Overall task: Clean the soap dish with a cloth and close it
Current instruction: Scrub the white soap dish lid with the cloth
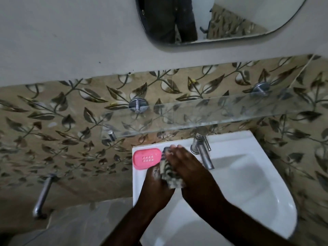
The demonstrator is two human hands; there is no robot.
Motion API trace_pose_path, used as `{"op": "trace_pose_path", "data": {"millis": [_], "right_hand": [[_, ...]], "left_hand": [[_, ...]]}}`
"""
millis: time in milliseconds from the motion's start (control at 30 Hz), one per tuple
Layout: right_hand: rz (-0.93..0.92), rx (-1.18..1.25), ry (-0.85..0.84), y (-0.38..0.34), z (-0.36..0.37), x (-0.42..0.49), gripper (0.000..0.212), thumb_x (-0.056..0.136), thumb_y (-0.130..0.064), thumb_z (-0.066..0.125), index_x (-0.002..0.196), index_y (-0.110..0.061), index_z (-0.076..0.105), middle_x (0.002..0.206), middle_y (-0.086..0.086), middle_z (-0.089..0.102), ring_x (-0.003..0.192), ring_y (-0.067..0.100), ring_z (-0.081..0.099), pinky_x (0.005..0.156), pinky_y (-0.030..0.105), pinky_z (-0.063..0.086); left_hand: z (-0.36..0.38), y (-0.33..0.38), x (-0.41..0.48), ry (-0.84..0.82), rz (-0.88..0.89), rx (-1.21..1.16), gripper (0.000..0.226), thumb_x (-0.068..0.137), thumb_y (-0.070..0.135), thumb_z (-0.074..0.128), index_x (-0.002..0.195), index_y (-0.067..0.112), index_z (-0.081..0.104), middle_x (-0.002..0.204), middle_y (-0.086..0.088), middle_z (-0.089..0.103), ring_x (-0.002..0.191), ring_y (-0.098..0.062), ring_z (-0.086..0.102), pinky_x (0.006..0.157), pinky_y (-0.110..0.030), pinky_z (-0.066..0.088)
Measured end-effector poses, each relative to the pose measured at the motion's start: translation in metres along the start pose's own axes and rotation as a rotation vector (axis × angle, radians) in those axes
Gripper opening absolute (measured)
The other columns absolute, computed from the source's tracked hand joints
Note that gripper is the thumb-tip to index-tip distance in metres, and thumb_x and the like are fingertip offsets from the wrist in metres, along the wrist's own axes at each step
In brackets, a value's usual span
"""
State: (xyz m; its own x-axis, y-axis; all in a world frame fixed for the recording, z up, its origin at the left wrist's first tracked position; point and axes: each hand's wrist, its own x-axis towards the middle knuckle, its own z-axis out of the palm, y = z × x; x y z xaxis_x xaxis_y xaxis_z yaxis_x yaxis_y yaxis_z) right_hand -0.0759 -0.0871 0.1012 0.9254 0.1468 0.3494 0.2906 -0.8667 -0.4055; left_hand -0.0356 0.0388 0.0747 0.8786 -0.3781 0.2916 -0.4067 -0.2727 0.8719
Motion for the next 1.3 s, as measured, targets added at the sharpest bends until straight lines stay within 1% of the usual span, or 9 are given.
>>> {"op": "trace_pose_path", "data": {"millis": [100,333,433,600,733,833,933,1133,1300], "right_hand": [[0.238,0.150,0.167,0.005,-0.007,0.014,0.053,0.082,-0.013,0.031,0.127,-0.010,0.059,0.132,0.004,0.058,0.128,0.006,0.045,0.111,0.009,0.019],[0.122,0.093,0.095,0.010,-0.001,0.009,0.059,0.077,0.003,0.033,0.132,-0.004,0.054,0.138,0.007,0.052,0.131,0.020,0.042,0.115,0.023,0.022],[0.318,0.173,0.206,0.021,-0.012,0.020,0.046,0.079,-0.001,0.041,0.118,-0.009,0.065,0.115,-0.001,0.066,0.111,0.014,0.056,0.102,0.003,0.027],[0.043,0.025,0.121,-0.006,-0.005,0.000,0.070,0.067,-0.002,0.029,0.131,-0.009,0.056,0.142,0.008,0.049,0.135,0.021,0.035,0.116,0.023,0.020],[0.336,0.525,0.147,0.009,-0.026,0.016,0.051,0.075,-0.001,0.045,0.119,-0.013,0.066,0.117,-0.004,0.067,0.104,0.005,0.061,0.093,0.022,0.048],[0.490,0.761,0.057,0.014,-0.028,0.015,0.040,0.088,0.003,0.047,0.114,-0.019,0.067,0.095,0.010,0.074,0.086,0.025,0.070,0.071,0.035,0.057],[0.615,0.926,-0.040,0.013,-0.029,0.007,0.041,0.097,0.002,0.042,0.113,-0.026,0.067,0.094,0.014,0.074,0.086,0.035,0.070,0.074,0.049,0.056],[0.470,0.802,0.039,0.007,-0.031,0.016,0.036,0.093,0.003,0.049,0.111,-0.022,0.068,0.094,-0.011,0.072,0.086,-0.008,0.063,0.075,0.009,0.047],[0.620,1.036,-0.147,0.017,-0.020,0.005,0.035,0.090,0.006,0.051,0.099,-0.024,0.067,0.086,-0.004,0.073,0.082,0.010,0.066,0.072,0.019,0.052]], "left_hand": [[-0.002,0.004,0.010,0.017,-0.004,0.020,0.038,0.071,0.006,0.059,0.104,0.024,0.066,0.087,0.025,0.066,0.081,0.009,0.061,0.075,-0.013,0.048],[-0.003,-0.009,0.020,-0.074,0.068,0.012,0.037,0.073,0.001,0.064,0.104,0.021,0.067,0.098,0.015,0.070,0.090,0.003,0.065,0.077,-0.011,0.048],[0.002,-0.002,0.024,-0.101,0.037,0.031,0.038,0.070,-0.001,0.061,0.104,0.014,0.069,0.081,0.023,0.069,0.070,0.003,0.061,0.064,-0.009,0.044],[-0.002,-0.007,0.026,-0.053,0.029,0.056,0.024,0.074,0.015,0.064,0.084,0.036,0.070,0.081,0.022,0.071,0.075,0.006,0.065,0.066,-0.011,0.049],[-0.003,0.000,0.018,-0.091,-0.022,0.032,0.036,0.072,0.027,0.061,0.105,0.016,0.071,0.094,0.008,0.075,0.081,-0.006,0.068,0.076,-0.019,0.050],[-0.003,0.005,0.013,-0.056,-0.156,-0.090,0.045,0.066,0.032,0.067,0.108,0.017,0.071,0.102,0.010,0.074,0.096,-0.010,0.068,0.087,-0.028,0.050],[-0.005,0.013,0.005,0.007,-0.196,-0.093,0.036,0.059,0.037,0.067,0.095,0.032,0.069,0.095,0.025,0.071,0.088,0.004,0.065,0.080,-0.012,0.046],[-0.001,0.015,-0.002,0.094,-0.366,-0.168,0.039,0.052,0.044,0.069,0.080,0.018,0.072,0.075,0.005,0.075,0.072,-0.013,0.069,0.070,-0.029,0.054],[-0.008,0.029,-0.002,0.187,-0.349,-0.303,0.027,0.054,0.029,0.079,0.078,0.017,0.078,0.075,-0.002,0.077,0.071,-0.016,0.072,0.067,-0.030,0.057]]}}
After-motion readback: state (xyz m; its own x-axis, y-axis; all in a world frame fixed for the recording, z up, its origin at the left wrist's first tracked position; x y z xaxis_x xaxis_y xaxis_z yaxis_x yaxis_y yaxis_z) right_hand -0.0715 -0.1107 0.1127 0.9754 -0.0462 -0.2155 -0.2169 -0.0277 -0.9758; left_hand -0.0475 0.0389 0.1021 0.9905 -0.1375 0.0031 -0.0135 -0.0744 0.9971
